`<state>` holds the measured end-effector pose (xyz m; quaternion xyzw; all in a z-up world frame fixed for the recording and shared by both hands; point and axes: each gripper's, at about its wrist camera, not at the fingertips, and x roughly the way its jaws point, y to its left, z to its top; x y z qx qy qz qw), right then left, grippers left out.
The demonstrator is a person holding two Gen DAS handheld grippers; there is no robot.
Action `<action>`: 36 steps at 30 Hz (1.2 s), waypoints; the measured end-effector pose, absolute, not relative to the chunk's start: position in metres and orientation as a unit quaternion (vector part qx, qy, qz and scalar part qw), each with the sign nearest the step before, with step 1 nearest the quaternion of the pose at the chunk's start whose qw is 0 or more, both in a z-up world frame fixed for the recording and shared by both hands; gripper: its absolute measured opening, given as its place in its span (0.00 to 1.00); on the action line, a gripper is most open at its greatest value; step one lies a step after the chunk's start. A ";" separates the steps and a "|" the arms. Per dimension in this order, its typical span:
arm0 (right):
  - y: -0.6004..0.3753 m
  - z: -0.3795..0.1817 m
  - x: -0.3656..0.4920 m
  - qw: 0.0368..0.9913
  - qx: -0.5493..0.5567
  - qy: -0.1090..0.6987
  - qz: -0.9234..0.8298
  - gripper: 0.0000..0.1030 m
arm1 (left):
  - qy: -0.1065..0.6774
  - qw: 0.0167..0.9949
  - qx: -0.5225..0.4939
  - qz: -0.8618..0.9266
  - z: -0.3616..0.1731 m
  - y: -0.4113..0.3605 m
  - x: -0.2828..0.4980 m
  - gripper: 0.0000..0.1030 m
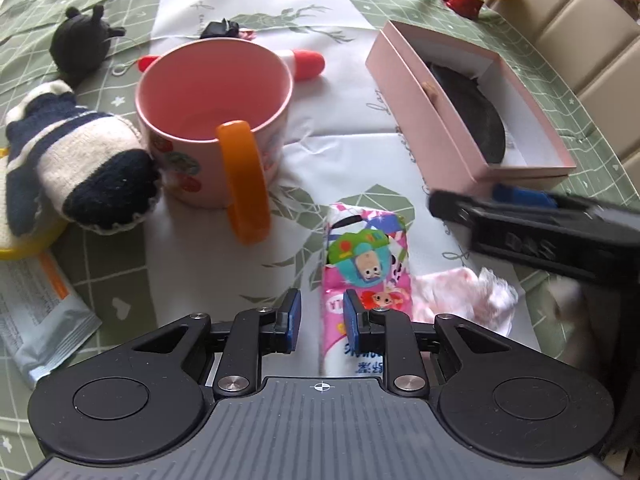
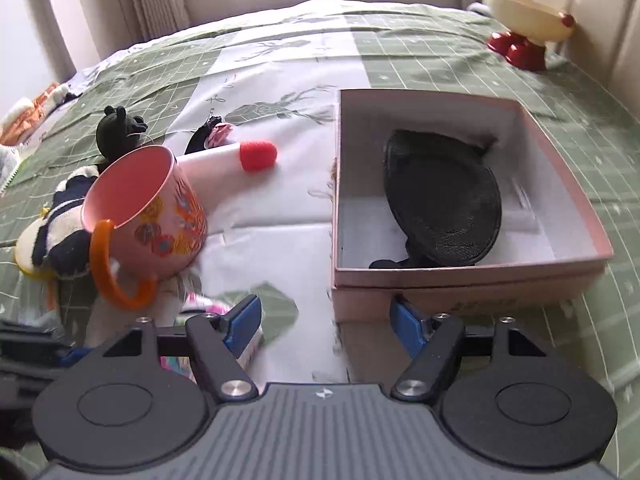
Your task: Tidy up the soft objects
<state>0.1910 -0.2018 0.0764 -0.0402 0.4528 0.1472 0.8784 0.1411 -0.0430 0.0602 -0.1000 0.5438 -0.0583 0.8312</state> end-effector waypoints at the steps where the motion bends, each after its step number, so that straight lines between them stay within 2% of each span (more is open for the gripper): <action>1: -0.200 0.077 0.191 0.879 -0.046 0.451 0.151 0.70 | 0.540 0.834 -0.100 -0.060 0.063 -0.043 0.140 0.24; 8: -0.221 0.068 0.145 0.878 -0.098 0.455 0.111 0.70 | 0.518 0.847 -0.084 -0.077 0.069 -0.068 0.133 0.24; 12: -0.242 0.052 0.122 0.873 -0.088 0.473 0.075 0.83 | 0.531 0.841 -0.056 -0.084 0.054 -0.091 0.139 0.25; 14: -0.248 0.041 0.116 0.870 -0.078 0.483 0.063 0.86 | 0.528 0.844 -0.045 -0.082 0.050 -0.098 0.141 0.26; 16: -0.252 0.036 0.111 0.878 -0.065 0.472 0.049 0.96 | 0.528 0.844 -0.045 -0.083 0.049 -0.101 0.144 0.28; 18: -0.253 0.033 0.111 0.880 -0.062 0.469 0.040 0.99 | 0.531 0.842 -0.047 -0.084 0.048 -0.101 0.147 0.28; 22: -0.258 0.029 0.113 0.880 -0.049 0.471 0.037 1.00 | 0.537 0.838 -0.039 -0.086 0.048 -0.105 0.153 0.29; 30: -0.257 0.027 0.112 0.881 -0.057 0.467 0.042 1.00 | 0.541 0.833 -0.048 -0.104 0.046 -0.113 0.156 0.57; 34: -0.257 0.027 0.110 0.883 -0.058 0.464 0.043 1.00 | 0.537 0.836 -0.048 -0.104 0.046 -0.113 0.156 0.58; 36: -0.257 0.027 0.110 0.884 -0.058 0.463 0.043 1.00 | 0.534 0.838 -0.051 -0.100 0.047 -0.110 0.156 0.55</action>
